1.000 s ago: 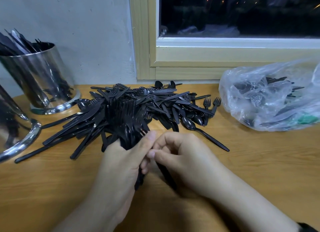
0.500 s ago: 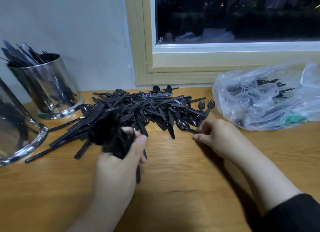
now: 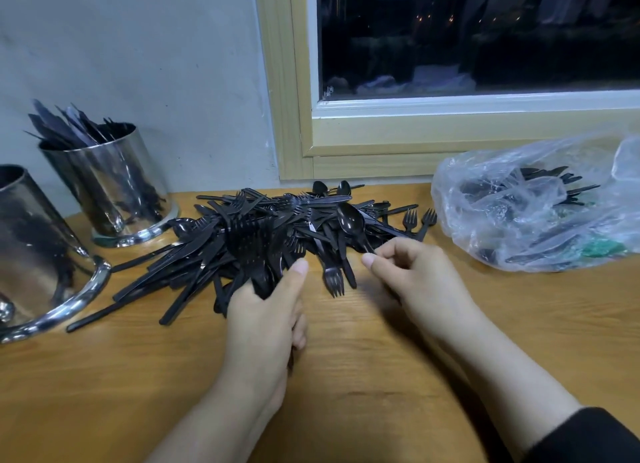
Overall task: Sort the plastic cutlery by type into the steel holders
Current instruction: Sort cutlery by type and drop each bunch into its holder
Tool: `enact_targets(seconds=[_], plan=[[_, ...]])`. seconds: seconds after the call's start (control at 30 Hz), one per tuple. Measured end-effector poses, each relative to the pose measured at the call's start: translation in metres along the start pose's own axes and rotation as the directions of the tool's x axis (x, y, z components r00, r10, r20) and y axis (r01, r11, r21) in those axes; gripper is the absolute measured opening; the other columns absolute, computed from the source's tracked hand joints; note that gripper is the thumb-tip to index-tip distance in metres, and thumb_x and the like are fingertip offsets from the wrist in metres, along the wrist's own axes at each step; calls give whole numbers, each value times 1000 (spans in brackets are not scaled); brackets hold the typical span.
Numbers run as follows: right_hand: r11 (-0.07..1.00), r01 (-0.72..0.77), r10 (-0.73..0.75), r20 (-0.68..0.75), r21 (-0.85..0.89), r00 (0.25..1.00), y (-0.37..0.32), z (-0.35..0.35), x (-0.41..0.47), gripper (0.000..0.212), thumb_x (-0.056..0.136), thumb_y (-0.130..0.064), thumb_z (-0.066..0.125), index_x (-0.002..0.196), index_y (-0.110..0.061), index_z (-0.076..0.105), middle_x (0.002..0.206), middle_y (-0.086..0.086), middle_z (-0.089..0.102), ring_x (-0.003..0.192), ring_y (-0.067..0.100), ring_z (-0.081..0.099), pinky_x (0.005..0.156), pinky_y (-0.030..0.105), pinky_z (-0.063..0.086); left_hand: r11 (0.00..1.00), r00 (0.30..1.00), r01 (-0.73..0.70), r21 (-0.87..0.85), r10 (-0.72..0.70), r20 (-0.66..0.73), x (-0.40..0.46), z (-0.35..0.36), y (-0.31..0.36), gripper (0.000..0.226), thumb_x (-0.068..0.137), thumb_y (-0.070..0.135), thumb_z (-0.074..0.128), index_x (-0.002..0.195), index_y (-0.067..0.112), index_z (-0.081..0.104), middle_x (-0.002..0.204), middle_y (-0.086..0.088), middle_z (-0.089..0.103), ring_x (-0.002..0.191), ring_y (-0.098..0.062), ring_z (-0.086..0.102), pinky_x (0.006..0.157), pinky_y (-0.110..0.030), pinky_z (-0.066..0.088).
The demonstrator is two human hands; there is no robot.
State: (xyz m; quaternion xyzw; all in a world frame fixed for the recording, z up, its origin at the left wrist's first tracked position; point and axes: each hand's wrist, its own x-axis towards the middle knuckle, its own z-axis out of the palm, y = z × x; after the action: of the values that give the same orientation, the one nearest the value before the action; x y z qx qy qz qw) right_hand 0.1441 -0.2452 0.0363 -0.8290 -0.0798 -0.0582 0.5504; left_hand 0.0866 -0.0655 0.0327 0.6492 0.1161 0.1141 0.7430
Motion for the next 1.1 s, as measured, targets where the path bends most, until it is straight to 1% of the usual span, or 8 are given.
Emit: enact_targets(seconds=[0.2, 0.33, 0.43, 0.53, 0.67, 0.83, 0.93, 1.1], plan=[[991, 5, -20, 119, 131, 993, -18, 32, -17, 22, 88, -20, 75, 73, -9, 64, 48, -11, 51, 43, 2, 40, 47, 13, 32, 993, 995, 1, -117, -12, -98, 18, 12, -3, 38, 96, 27, 66, 87, -10, 63, 65, -12, 45, 45, -19, 32, 48, -31, 27], [995, 16, -35, 186, 102, 982, -21, 38, -22, 22, 89, -24, 75, 71, -16, 63, 51, -10, 55, 47, 2, 45, 50, 13, 35, 997, 999, 40, -62, -40, 7, 19, 9, -5, 35, 96, 22, 67, 65, 11, 54, 59, -10, 32, 49, -18, 28, 50, -32, 23], [997, 32, -45, 217, 63, 975, -25, 36, -22, 20, 89, -27, 74, 74, -15, 67, 56, -2, 60, 51, 0, 49, 53, 14, 38, 998, 999, 29, -58, -27, 47, 19, 5, -5, 34, 98, 22, 65, 70, 3, 56, 58, -10, 34, 51, -20, 31, 49, -32, 27], [999, 43, -40, 100, -32, 994, -10, 27, -10, 24, 91, -34, 71, 71, -20, 67, 65, 4, 65, 57, 7, 56, 61, 24, 46, 995, 998, -50, -81, 52, 29, 22, -3, -5, 34, 102, 25, 59, 90, -7, 64, 55, -8, 50, 48, -19, 34, 45, -30, 31], [948, -55, -13, -210, -313, 978, 19, 5, 25, 14, 92, -38, 68, 86, -26, 71, 73, -10, 70, 76, 11, 65, 67, 28, 46, 990, 996, -75, -118, 79, 28, 21, -7, -2, 31, 104, 22, 55, 90, -4, 65, 65, -10, 67, 44, -17, 34, 45, -29, 30], [811, -116, 9, -187, -574, 982, 31, 9, 46, 29, 96, -41, 62, 116, -21, 71, 101, 7, 75, 100, 29, 65, 72, 29, 39, 993, 996, -26, -113, 35, 80, 22, -7, -5, 28, 102, 22, 55, 84, 13, 74, 67, -11, 55, 50, -16, 35, 52, -35, 32], [756, -149, 24, -200, -638, 979, 34, 14, 54, 36, 96, -47, 60, 119, -22, 70, 103, 10, 74, 102, 33, 65, 75, 35, 45, 991, 994, -22, -130, 35, 100, 21, -7, -3, 29, 102, 10, 53, 88, 17, 78, 62, -4, 59, 50, -15, 38, 45, -28, 34], [733, -168, 26, -220, -659, 975, 33, 18, 60, 34, 93, -49, 62, 115, -24, 71, 102, 8, 74, 100, 34, 65, 73, 36, 48, 992, 994, -1, -126, 14, 105, 23, -5, -2, 28, 102, 22, 56, 81, 15, 72, 60, -6, 57, 47, -16, 38, 45, -29, 34]])
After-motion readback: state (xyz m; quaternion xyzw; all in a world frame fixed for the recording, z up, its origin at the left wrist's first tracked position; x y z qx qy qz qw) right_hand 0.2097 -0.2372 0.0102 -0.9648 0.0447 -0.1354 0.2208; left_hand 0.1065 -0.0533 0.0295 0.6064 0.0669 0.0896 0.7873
